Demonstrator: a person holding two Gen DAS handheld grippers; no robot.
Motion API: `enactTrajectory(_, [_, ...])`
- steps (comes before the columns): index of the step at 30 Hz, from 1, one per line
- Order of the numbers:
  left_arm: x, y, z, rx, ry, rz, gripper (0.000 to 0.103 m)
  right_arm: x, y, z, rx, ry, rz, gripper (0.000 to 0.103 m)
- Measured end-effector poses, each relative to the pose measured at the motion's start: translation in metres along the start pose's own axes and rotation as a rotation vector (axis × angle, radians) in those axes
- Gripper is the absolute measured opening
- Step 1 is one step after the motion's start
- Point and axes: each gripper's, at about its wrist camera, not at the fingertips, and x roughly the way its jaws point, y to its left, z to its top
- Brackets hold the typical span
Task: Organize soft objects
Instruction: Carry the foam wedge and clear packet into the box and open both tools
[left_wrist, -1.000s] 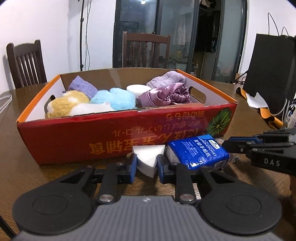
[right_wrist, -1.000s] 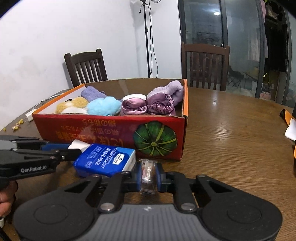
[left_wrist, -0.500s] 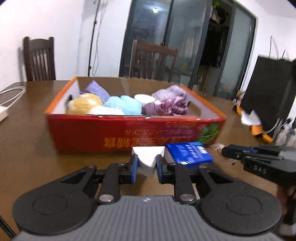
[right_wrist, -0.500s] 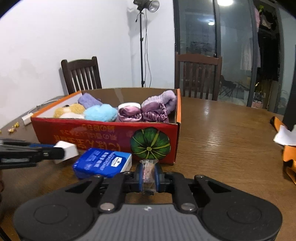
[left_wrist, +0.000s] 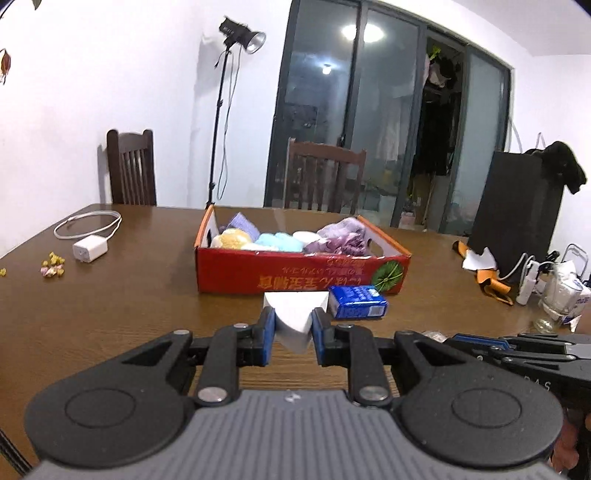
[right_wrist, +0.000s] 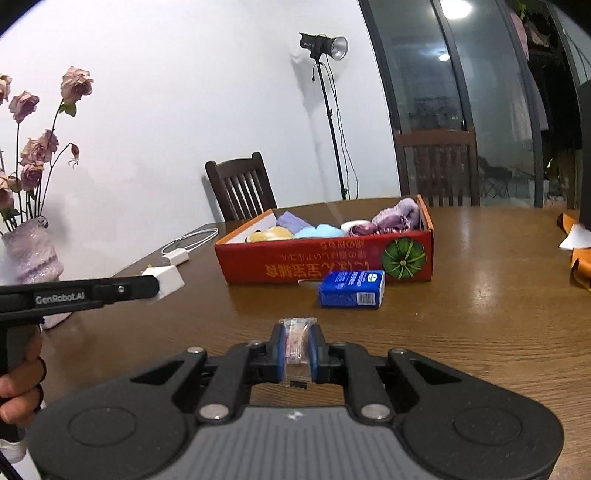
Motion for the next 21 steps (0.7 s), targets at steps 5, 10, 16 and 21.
enactTrajectory(5, [0.005, 0.0, -0.001, -0.018, 0.013, -0.027, 0.021, -0.005, 0.001, 0.005, 0.013, -0.011, 0.013, 0.012])
enactTrajectory(10, [0.03, -0.002, 0.02, 0.006, -0.006, -0.067, 0.022, 0.009, -0.006, 0.029, 0.003, -0.036, 0.026, 0.012])
enactTrajectory(16, [0.099, -0.001, 0.07, 0.032, -0.018, -0.121, 0.022, 0.063, -0.027, 0.091, 0.02, -0.065, 0.053, 0.012])
enactTrajectory(21, [0.171, 0.008, 0.094, 0.019, 0.048, -0.13, 0.022, 0.133, -0.049, 0.135, 0.063, -0.016, 0.072, 0.013])
